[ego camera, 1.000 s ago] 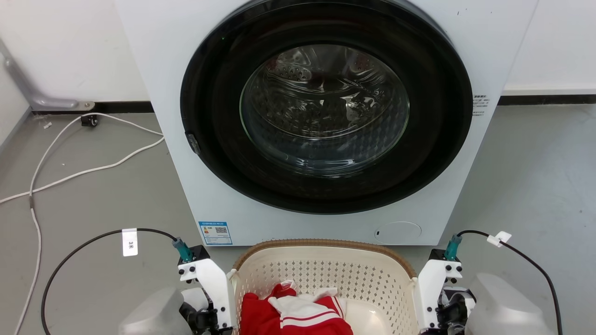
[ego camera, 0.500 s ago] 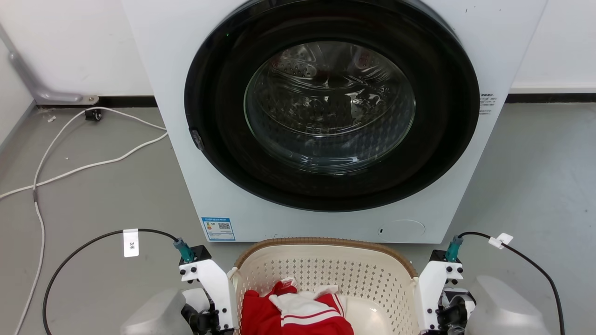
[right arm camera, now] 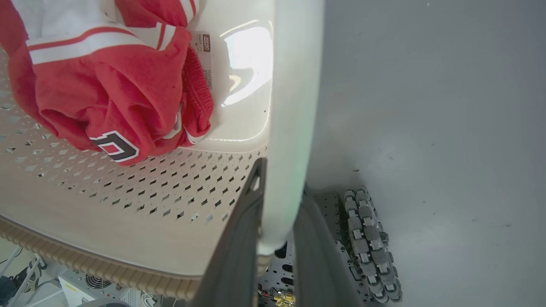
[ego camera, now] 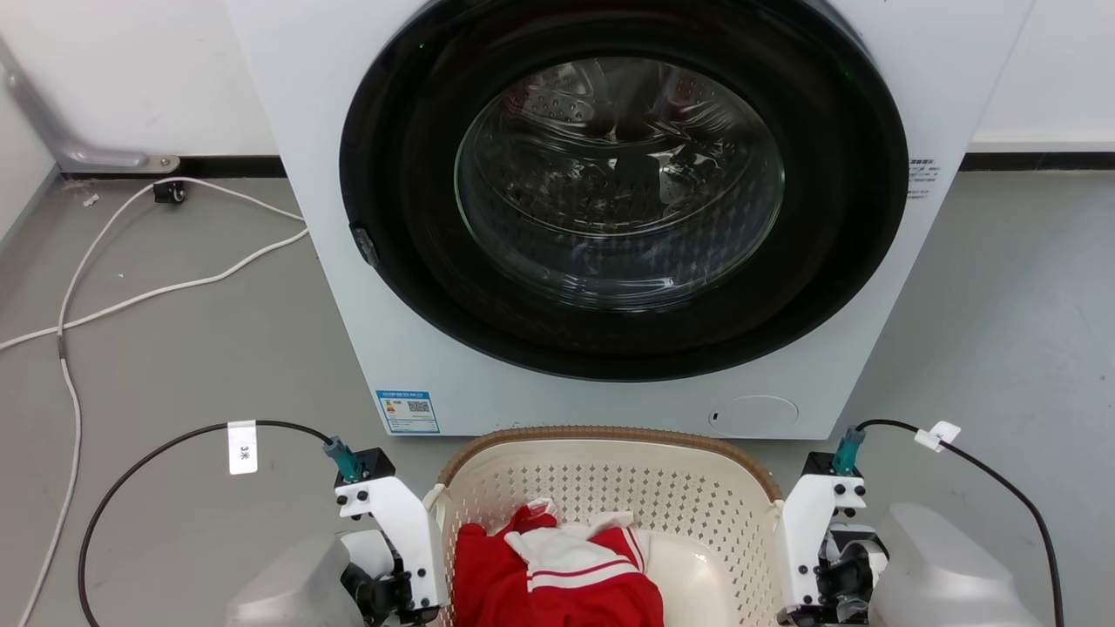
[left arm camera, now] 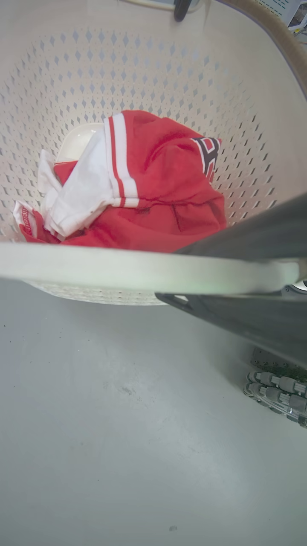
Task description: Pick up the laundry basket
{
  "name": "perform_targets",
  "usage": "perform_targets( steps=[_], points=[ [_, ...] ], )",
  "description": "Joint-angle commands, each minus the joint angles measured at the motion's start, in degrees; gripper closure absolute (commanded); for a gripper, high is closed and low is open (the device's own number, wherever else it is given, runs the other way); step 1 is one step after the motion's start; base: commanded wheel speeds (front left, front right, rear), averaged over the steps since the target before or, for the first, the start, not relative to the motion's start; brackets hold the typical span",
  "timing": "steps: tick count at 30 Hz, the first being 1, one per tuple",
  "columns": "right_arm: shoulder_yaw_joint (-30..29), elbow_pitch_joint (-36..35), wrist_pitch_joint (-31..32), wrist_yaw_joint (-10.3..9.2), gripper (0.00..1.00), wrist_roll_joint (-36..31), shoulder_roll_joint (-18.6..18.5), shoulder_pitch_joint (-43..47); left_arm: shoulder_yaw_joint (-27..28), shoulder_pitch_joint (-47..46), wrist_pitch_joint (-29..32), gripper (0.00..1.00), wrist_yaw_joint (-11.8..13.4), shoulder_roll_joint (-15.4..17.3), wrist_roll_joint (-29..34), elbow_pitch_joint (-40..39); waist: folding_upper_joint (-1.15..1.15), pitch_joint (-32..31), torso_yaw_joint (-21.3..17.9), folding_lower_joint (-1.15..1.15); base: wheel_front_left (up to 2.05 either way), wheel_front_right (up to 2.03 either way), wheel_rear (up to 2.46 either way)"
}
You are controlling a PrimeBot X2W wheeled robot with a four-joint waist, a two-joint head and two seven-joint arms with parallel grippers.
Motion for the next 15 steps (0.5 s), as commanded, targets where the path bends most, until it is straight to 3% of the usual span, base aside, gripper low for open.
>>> perform_targets(
  steps=[1, 15],
  points=[
    [-0.1, -0.4, -0.1, 0.81, 1.0, -0.3, 1.4, -0.5, 0.2, -1.1, -0.5, 1.0, -0.8, -1.2, -0.4, -0.8, 0.0, 0.1, 0.0, 0.0, 0.0, 0.0, 0.0],
    [-0.1, -0.4, -0.4, 0.81, 1.0, -0.2, 1.4, -0.8, 0.3, -0.7, -0.3, 1.0, -0.8, -1.2, -1.1, -0.4, 0.0, 0.3, 0.2, 0.0, 0.0, 0.0, 0.0]
  ],
)
